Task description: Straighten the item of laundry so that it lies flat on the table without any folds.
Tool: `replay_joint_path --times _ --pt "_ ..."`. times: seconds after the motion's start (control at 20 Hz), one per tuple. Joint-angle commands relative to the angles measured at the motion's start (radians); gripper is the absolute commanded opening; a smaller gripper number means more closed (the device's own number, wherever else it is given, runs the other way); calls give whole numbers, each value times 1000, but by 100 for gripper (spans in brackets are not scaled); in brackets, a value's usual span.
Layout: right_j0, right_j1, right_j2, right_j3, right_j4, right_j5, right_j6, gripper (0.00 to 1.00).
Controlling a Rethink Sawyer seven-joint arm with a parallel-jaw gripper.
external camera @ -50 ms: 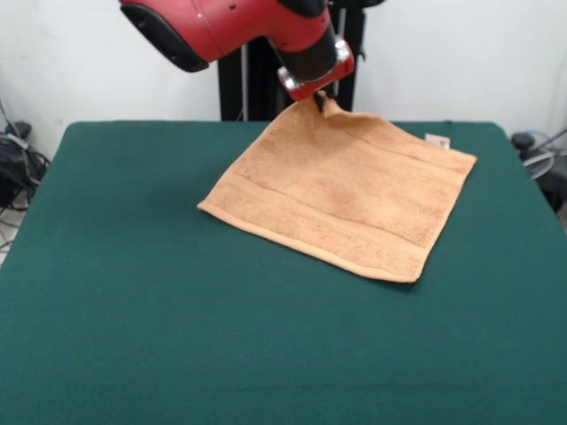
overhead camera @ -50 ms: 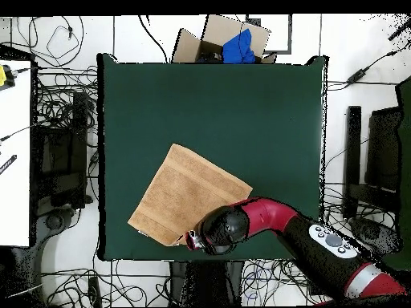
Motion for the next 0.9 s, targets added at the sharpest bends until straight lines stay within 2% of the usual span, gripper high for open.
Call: replay_joint_path --times 0.05,0.45,0.9 --pt "20 23 -77 -81 -79 -125 22 100" --pt "31 3 -94 -67 -56 -134 44 100" --pt "30 -7 -88 -49 -3 -93 16 100"
